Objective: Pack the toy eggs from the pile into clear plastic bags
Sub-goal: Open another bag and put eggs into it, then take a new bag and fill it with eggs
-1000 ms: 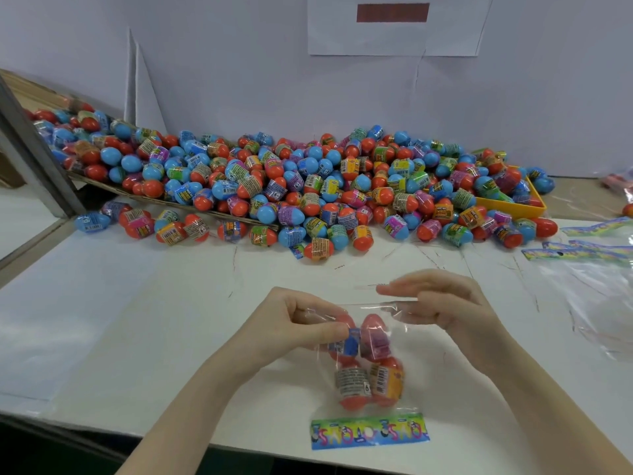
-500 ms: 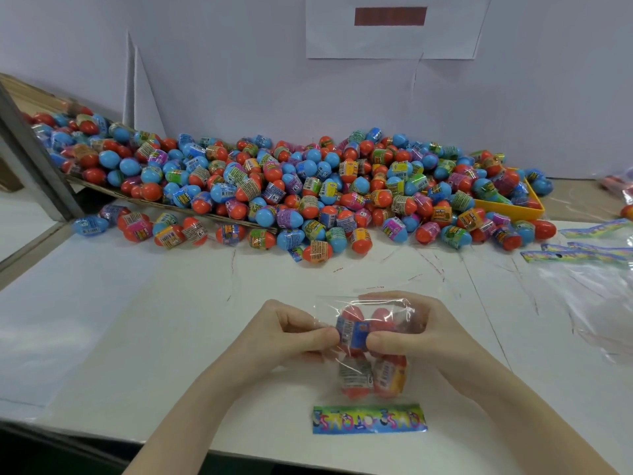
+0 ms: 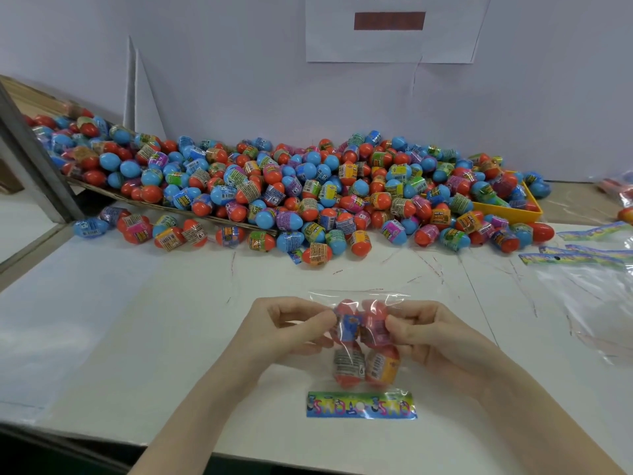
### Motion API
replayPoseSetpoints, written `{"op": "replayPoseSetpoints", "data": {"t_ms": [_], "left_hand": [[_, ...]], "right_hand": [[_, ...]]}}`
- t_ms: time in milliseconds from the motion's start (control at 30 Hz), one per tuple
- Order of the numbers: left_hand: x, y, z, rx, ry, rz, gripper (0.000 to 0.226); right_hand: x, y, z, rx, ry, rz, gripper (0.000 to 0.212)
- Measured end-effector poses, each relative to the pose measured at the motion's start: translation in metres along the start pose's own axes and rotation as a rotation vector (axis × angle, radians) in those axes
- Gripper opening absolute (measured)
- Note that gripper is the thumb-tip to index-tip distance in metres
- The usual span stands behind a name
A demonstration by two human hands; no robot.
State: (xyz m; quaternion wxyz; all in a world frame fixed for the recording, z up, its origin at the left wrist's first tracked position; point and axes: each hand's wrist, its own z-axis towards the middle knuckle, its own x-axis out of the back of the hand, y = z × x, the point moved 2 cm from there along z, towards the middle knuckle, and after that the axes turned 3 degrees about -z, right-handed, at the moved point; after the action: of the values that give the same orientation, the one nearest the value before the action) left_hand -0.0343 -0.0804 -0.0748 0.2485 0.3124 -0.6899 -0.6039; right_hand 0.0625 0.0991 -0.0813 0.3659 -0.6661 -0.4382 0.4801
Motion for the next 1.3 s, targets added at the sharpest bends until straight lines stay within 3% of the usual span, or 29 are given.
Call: {"op": "replayPoseSetpoints", "data": {"t_ms": [67,333,433,567,633,800,1000,1167,1300], "left_hand": [[-0.001,-0.001,0.001,-0.024,0.028,-0.016,0.006],[0.004,-0.004,0.006,0.001,0.062,-0.068,0.01],[0.005,-0.003,0.008,0.012,0.064,-0.087,0.012],[0.005,-0.004,0.008,0.013,0.065,-0.088,0.017],[0.005,-0.004,0.006,0.028,0.054,-0.079,0.019],[-0.002,-0.002,0.005,0.057,0.117,-0.062,0.045],[-0.018,-0.002,0.006,-0.039,0.168,-0.116,0.033],[-0.015,-0.003,0.005,0.013,0.164,-0.103,0.035],[0.002,0.004,0.011,0.037,0.289,-0.086,0.037]], "right_hand": [[0.0,0.001,0.001,-0.006,-0.016,-0.002,0.031],[-0.002,0.001,0.0,-0.053,-0.149,0.102,0.032],[0.0,-0.003,-0.002,-0.045,-0.125,0.099,0.034],[-0.005,-0.002,0.003,-0.056,0.045,-0.033,0.047],[-0.007,0.001,0.005,0.0,0.09,-0.113,0.043],[-0.007,0.001,0.003,0.073,0.073,-0.145,0.028],[-0.011,0.002,-0.001,0.094,0.031,-0.27,0.036],[-0.013,0.0,-0.002,0.028,0.018,-0.447,0.037],[0.004,-0.038,-0.014,0.051,0.044,-0.578,0.043]]}}
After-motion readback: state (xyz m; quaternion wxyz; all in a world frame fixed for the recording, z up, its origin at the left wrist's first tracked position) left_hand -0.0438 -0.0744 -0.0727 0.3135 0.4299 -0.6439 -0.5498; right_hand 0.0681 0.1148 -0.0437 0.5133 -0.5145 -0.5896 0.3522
